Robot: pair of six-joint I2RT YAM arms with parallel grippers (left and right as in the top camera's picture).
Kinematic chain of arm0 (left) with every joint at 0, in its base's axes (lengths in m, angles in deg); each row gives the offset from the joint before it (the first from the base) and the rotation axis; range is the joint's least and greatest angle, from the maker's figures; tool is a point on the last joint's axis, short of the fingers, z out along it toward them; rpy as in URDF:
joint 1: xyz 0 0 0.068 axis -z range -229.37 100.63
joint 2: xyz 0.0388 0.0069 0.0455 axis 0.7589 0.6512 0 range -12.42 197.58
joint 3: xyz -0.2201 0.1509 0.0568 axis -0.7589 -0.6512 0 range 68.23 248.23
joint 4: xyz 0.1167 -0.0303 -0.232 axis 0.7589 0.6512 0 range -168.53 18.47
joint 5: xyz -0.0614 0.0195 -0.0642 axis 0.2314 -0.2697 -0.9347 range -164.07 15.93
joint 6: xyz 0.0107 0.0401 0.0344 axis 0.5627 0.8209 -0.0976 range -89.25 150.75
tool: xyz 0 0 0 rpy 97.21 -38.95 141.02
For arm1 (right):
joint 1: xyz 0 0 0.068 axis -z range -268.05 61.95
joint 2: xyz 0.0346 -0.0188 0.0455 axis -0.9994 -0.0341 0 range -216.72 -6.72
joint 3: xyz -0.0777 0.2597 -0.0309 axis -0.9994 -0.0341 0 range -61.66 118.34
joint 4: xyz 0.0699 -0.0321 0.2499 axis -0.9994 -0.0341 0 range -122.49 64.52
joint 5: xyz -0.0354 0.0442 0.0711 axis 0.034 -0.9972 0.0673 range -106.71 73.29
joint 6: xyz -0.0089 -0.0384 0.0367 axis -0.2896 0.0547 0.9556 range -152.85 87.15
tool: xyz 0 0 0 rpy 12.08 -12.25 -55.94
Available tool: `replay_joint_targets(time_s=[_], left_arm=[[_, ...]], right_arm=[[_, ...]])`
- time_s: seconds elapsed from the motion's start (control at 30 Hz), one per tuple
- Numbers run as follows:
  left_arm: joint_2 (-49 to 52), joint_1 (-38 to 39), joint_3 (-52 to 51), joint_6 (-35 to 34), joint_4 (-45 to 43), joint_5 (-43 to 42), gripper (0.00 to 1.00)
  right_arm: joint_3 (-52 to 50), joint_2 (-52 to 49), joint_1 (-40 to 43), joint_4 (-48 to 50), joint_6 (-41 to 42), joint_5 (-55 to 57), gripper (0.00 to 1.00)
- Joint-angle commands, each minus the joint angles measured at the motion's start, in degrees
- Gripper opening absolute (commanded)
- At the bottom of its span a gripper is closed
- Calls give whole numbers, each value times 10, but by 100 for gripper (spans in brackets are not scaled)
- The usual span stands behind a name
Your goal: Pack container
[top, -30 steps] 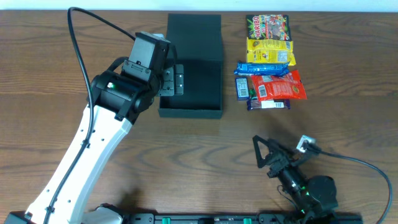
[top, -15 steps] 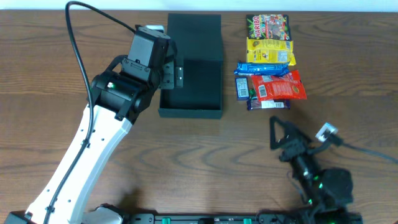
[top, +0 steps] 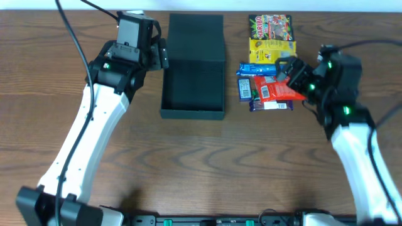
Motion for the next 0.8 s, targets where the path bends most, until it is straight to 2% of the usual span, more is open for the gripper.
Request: replay_joint_targets(time_s=[0.0,0.2,0.33,0.47,0.6,0.77], left_arm=[[19,-12,7,5,-3,-7,95],[44,-28,7,5,-13,-14,95],[51,-40,7,5,-20,-15,95],[54,-45,7,7,-25,-16,95],[55,-45,7,7,-29,-16,95],[55,-45,7,15,-23,-16,95]], right_arm=[[81,-68,7,-37,-20,-9,99],[279,-216,2,-228,-24,-3,99],[323,-263,2,-317,-26,61,99],[321,-278,-4,-325,-85,111,99],[322,-305,-19,-329,-179,154,99],[322,-352,-30,-329,-216,148,99]])
